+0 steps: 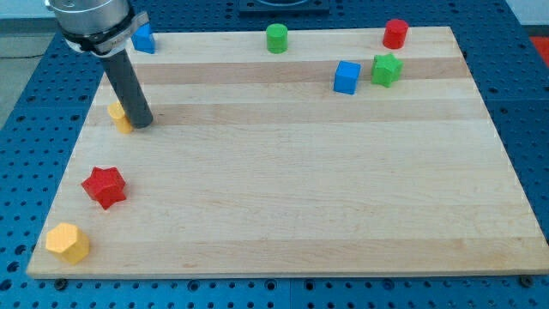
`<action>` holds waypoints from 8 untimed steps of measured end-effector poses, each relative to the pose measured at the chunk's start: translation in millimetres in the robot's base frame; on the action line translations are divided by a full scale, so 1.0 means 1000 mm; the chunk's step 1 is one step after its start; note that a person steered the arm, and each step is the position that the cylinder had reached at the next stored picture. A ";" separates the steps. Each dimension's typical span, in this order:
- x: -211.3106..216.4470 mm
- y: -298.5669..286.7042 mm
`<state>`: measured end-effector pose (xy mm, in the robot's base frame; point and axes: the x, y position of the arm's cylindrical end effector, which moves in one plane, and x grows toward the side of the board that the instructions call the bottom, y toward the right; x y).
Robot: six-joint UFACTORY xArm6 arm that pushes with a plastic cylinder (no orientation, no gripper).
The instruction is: Push the green star slightly down
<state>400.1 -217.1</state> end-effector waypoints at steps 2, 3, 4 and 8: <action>0.000 -0.008; -0.013 0.016; -0.058 0.077; -0.137 0.338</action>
<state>263.2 121.1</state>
